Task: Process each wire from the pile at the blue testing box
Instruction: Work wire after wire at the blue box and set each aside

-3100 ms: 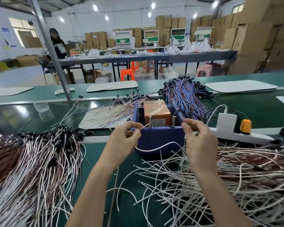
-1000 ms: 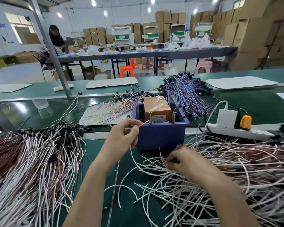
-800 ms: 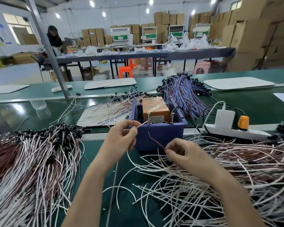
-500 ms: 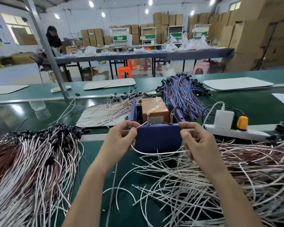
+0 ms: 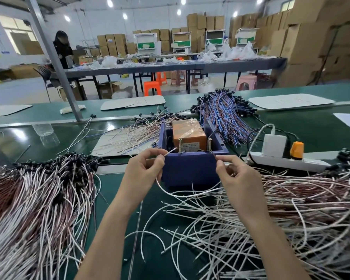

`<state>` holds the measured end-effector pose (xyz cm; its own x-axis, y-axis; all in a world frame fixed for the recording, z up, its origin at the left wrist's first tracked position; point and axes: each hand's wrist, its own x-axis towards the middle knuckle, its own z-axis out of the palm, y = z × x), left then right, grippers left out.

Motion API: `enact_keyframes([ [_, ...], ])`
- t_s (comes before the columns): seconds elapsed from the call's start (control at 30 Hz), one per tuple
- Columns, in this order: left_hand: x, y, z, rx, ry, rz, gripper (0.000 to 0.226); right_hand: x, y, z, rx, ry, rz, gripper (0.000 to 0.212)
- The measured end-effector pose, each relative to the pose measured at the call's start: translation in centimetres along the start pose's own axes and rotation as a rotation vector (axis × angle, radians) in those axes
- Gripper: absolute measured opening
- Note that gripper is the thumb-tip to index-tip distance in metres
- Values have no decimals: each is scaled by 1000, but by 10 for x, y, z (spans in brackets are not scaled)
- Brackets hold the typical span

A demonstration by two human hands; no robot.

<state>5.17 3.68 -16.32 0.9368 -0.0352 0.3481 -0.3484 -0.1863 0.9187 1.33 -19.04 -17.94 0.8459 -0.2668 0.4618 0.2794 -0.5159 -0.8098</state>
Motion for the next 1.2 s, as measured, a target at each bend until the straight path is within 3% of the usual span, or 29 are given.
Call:
enact_keyframes([
  [0.9, -1, 2, 3, 34, 11, 19, 17, -2, -1, -3, 109, 6, 30, 10],
  [1.1, 0, 8, 1, -32, 191, 81, 15, 1, -6, -2, 32, 149, -6, 23],
  [1.2, -1, 18, 3, -84, 330, 110, 15, -2, -20, -10, 249, 341, 31, 26],
])
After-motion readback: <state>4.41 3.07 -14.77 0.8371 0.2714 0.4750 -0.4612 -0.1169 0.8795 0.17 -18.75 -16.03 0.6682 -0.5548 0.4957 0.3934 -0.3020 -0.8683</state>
